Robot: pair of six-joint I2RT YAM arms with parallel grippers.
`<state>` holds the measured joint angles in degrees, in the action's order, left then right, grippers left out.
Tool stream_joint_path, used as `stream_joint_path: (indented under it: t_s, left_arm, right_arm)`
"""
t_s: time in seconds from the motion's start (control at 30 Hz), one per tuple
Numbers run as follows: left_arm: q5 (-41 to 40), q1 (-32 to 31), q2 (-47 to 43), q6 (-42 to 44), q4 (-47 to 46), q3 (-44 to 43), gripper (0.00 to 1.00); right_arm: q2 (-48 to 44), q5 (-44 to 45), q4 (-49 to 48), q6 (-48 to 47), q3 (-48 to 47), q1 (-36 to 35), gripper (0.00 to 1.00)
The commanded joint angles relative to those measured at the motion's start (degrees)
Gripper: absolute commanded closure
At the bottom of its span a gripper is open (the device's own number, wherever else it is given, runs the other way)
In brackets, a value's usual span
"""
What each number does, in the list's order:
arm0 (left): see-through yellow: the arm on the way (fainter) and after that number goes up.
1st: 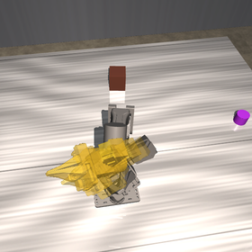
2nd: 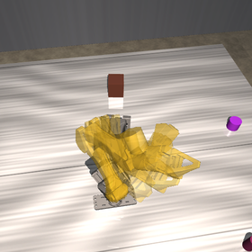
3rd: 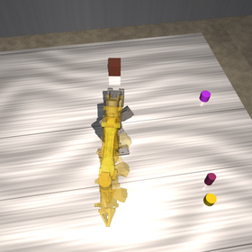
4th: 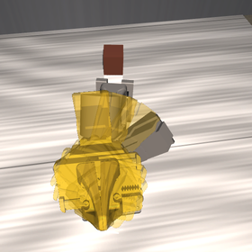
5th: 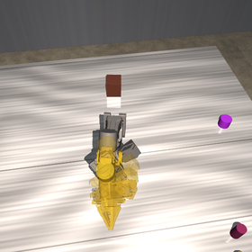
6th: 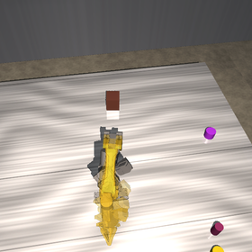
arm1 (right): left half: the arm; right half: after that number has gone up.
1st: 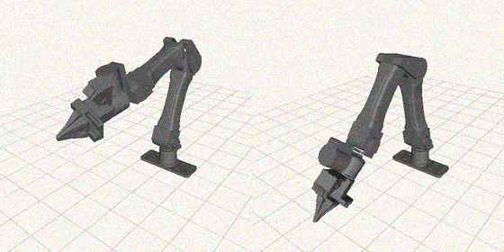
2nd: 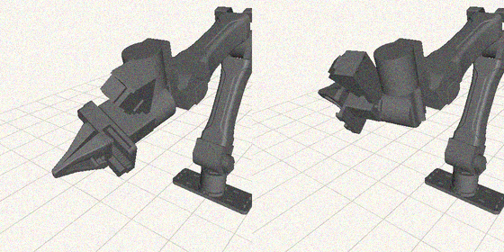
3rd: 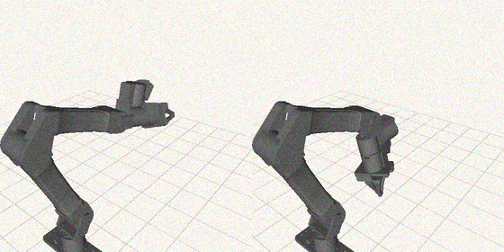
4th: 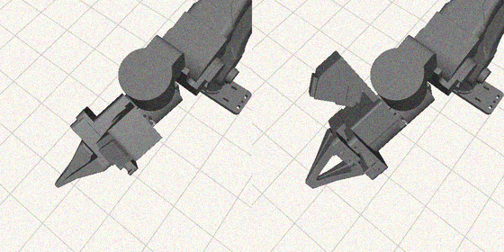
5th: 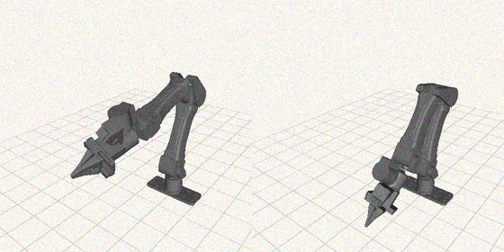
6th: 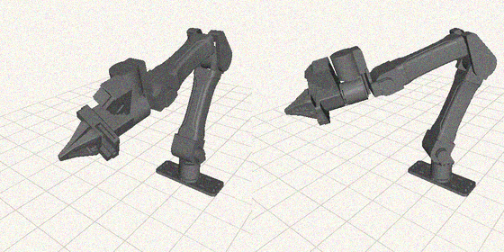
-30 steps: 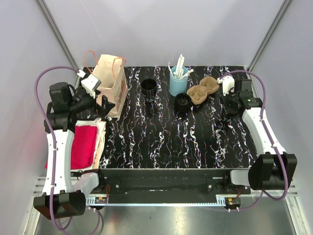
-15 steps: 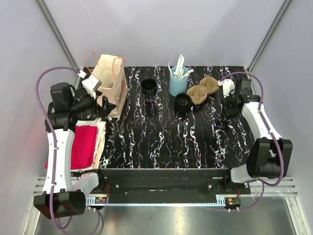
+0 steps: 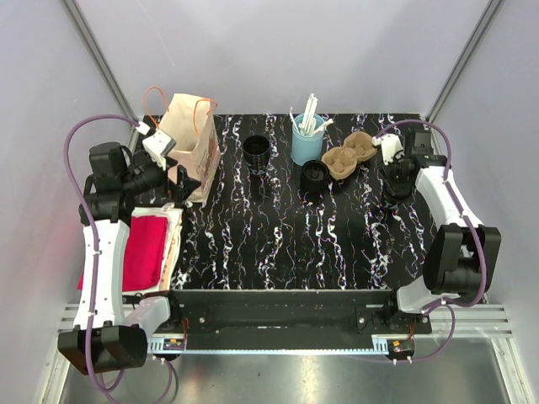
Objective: Pack the takeout coffee
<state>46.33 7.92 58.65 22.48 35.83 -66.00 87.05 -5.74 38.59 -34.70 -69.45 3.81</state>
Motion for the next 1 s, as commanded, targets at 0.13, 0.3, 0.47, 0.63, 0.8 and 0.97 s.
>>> stream_joint_path:
  t_s: [0.13, 0.3, 0.47, 0.63, 0.8, 0.97]
  left_arm:
    - [1.7, 0.1, 0.2, -0.4, -3.1, 0.3, 0.01]
    - [1.9, 0.1, 0.2, -0.5, -3.3, 0.4, 0.01]
    - [2.0, 0.1, 0.2, -0.6, -3.5, 0.4, 0.01]
    - [2.2, 0.1, 0.3, -0.8, -3.4, 0.5, 0.01]
    - [2.4, 0.2, 0.4, -0.9, -3.5, 0.5, 0.01]
    - [2.4, 0.2, 0.4, -0.9, -3.5, 0.5, 0.01]
  right_arm:
    - [3.3, -2.5, 7.1, -2.3, -7.4, 0.6, 0.67]
    - [5.2, -1.7, 9.6, -2.9, -9.3, 0.5, 0.68]
    - [6.2, -1.6, 11.3, -3.6, -10.2, 0.6, 0.69]
    - [7.3, -1.4, 12.4, -4.4, -10.8, 0.6, 0.69]
    - [8.3, -1.1, 13.0, -4.9, -11.7, 0.6, 0.70]
    - [9.6, -0.8, 13.7, -5.1, -13.0, 0.6, 0.73]
